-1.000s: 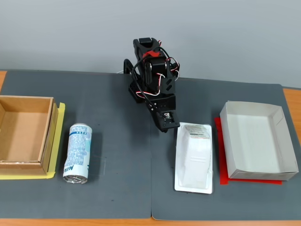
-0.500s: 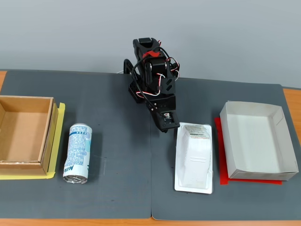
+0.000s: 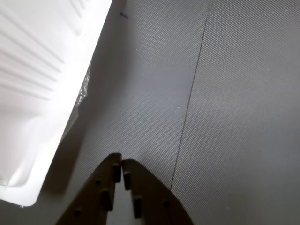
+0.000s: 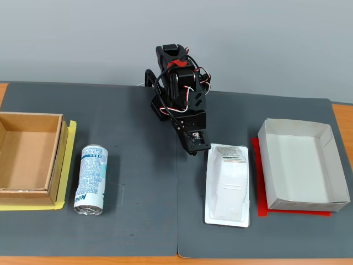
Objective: Pick the can and put it in the brown box
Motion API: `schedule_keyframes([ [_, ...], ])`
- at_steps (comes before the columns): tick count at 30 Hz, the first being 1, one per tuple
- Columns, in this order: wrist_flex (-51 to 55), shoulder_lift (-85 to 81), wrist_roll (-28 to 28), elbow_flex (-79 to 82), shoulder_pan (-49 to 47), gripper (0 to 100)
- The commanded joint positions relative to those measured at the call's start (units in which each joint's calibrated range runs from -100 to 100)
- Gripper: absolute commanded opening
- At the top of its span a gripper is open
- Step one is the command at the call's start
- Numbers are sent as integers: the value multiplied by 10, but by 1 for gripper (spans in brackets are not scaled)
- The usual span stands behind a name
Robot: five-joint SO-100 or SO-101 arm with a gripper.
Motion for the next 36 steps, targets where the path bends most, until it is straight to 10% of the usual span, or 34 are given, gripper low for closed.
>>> schedule_keyframes([
  [1, -8, -3, 2, -27, 0, 1],
  [36, -9, 4, -1, -32, -5, 1],
])
